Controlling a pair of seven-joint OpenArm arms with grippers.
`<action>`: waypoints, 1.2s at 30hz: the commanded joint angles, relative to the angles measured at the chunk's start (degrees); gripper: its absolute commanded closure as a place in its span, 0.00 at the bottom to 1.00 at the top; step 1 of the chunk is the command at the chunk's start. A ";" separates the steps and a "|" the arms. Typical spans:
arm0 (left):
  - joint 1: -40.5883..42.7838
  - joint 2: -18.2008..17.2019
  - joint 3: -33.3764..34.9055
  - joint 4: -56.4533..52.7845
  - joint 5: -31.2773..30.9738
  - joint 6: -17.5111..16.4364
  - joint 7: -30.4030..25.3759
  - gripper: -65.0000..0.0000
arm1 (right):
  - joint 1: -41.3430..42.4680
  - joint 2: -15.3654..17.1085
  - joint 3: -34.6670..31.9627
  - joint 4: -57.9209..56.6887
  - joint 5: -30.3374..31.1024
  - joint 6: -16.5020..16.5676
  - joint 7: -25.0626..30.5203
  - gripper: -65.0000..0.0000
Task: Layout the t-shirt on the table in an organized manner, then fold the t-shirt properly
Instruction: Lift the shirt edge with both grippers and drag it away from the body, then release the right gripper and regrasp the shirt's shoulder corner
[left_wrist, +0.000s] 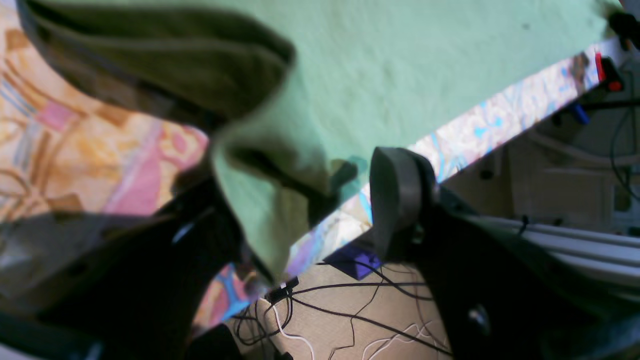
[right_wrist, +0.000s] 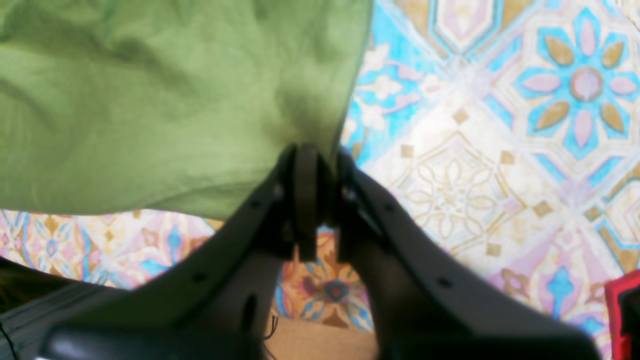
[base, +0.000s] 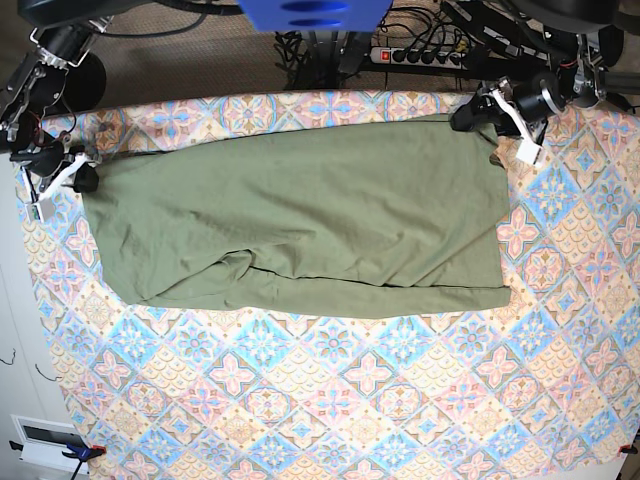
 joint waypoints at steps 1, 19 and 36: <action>1.44 -0.09 0.82 -0.55 4.81 1.29 6.95 0.50 | 0.71 1.46 0.35 1.06 1.05 0.14 1.03 0.92; 3.73 -7.92 -3.93 8.24 -4.16 -0.95 7.22 1.00 | 0.97 1.81 4.04 1.06 0.96 0.14 1.03 0.92; 0.39 -8.18 -12.98 4.20 2.61 -0.95 14.34 0.85 | -0.61 3.22 -0.62 6.34 0.17 0.14 0.33 0.92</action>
